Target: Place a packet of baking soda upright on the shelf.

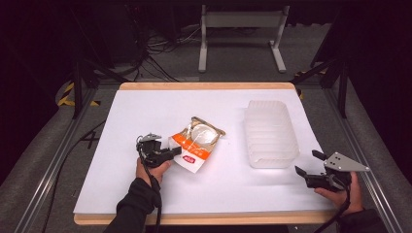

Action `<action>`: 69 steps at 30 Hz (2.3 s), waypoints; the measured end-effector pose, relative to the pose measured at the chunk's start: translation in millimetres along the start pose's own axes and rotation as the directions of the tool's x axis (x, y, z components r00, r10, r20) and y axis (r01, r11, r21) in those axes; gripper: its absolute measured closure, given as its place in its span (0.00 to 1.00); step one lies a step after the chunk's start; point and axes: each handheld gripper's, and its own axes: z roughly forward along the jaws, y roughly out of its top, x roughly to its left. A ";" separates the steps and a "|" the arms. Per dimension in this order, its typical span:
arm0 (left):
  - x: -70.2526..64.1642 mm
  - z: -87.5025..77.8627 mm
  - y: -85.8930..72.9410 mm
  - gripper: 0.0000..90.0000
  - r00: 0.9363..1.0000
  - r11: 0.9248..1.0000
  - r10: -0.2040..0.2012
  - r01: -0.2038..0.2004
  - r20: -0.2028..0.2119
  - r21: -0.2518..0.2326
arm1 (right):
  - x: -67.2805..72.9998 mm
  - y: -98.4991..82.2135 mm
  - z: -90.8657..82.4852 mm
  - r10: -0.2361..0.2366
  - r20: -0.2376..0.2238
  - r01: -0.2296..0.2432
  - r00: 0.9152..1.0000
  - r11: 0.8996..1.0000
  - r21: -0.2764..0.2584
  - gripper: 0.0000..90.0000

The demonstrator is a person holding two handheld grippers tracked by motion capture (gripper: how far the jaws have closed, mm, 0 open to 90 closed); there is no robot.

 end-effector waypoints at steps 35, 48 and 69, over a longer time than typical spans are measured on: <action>-51.3 -92.4 78.4 1.00 0.899 0.891 0.435 -0.437 -0.051 -0.123 | 3.8 1.1 4.2 -0.031 0.004 0.031 0.999 0.999 0.031 0.17; -105.2 -65.6 109.1 1.00 0.763 0.764 0.643 -0.645 0.061 0.010 | 2.5 0.0 3.6 -0.028 0.002 0.028 1.000 0.999 0.033 0.17; -156.0 -41.6 140.5 1.00 0.629 0.628 0.764 -0.776 0.143 0.057 | 1.5 -3.7 -0.2 -0.019 0.012 0.019 1.000 0.999 0.043 0.17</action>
